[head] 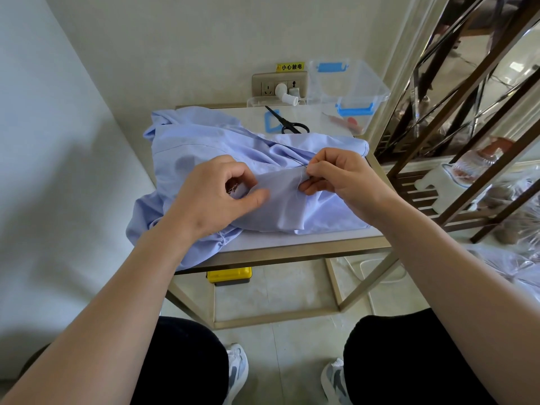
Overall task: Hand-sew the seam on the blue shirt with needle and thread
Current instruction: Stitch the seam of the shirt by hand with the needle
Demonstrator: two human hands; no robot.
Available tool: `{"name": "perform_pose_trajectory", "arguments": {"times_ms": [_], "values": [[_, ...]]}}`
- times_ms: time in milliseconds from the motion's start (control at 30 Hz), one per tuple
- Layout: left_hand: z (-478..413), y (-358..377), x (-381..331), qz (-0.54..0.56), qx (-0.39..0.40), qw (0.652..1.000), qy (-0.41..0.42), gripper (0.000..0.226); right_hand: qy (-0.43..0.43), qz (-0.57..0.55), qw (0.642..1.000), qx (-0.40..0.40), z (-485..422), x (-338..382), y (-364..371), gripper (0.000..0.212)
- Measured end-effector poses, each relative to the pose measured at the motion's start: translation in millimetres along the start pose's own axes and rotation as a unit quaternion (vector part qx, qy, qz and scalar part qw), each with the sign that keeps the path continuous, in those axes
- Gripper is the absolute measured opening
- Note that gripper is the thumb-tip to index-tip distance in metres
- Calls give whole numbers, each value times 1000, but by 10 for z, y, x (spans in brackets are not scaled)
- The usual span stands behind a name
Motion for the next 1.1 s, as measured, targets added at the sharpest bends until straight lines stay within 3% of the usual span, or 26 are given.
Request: {"name": "perform_pose_trajectory", "arguments": {"times_ms": [200, 533, 700, 900, 1100], "values": [[-35, -63, -36, 131, -85, 986, -60, 11, 3, -11, 1000, -1, 1, -11, -14, 20], [-60, -61, 1, 178, -21, 974, -141, 14, -10, -28, 999, 21, 34, 6, -55, 20], [-62, -15, -38, 118, -11, 987, -108, 21, -13, -12, 1000, 22, 58, -8, -75, 20], [-77, 118, -72, 94, -52, 990, -88, 15, -11, -12, 999, 33, 103, 8, -72, 19], [-95, 224, -146, 70, -96, 991, -56, 29, -6, -19, 999, 49, 133, 22, -32, 22]]}}
Point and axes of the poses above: each hand's wrist, its own z-axis away from the middle knuckle, its own y-axis out of the palm, x = y × z, the point moved 3 cm from there along -z, towards the middle knuckle, and after that the axes turned 15 degrees about -x, right-handed, at the moved point
